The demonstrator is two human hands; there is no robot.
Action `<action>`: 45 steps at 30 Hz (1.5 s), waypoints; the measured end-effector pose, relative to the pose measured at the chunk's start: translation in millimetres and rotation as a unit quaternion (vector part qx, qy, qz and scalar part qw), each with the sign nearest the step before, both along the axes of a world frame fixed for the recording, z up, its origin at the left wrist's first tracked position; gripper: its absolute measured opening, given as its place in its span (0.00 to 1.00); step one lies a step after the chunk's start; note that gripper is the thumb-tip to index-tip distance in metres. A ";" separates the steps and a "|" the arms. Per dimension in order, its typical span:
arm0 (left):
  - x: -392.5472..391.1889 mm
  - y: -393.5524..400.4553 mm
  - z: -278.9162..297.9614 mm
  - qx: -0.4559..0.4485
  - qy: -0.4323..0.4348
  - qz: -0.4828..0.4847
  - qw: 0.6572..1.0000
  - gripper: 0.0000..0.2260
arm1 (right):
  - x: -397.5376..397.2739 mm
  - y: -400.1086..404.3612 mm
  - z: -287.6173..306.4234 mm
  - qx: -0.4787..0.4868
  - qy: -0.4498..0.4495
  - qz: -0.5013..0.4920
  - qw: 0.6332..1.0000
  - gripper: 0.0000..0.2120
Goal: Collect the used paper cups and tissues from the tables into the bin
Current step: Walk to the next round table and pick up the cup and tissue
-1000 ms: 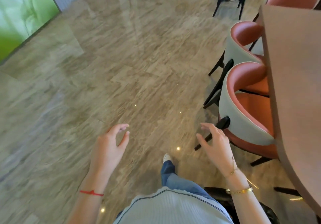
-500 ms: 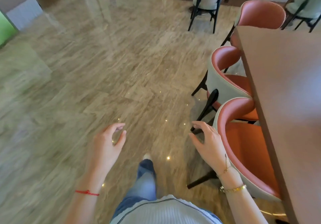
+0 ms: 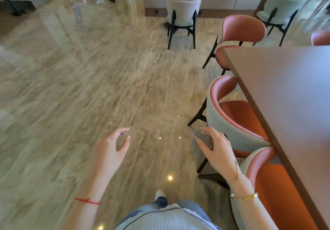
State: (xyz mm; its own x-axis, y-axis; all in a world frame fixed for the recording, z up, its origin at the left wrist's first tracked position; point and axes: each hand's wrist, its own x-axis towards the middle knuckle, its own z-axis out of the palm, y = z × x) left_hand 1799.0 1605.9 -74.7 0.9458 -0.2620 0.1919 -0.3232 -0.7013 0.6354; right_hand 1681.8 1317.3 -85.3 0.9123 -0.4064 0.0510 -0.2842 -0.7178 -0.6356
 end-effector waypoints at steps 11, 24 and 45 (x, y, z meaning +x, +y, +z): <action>227.9 -92.7 -11.7 0.008 0.007 -0.053 0.999 0.09 | 195.5 -78.6 -15.8 0.014 -0.002 -0.056 0.998 0.15; 534.1 -267.8 -1.9 -0.005 -0.002 -0.046 0.999 0.09 | 510.3 -265.7 -7.5 -0.008 -0.003 -0.058 0.998 0.16; 1019.2 -533.2 -4.0 0.018 -0.003 -0.093 0.995 0.09 | 962.1 -506.2 -14.2 -0.002 -0.008 -0.103 0.995 0.17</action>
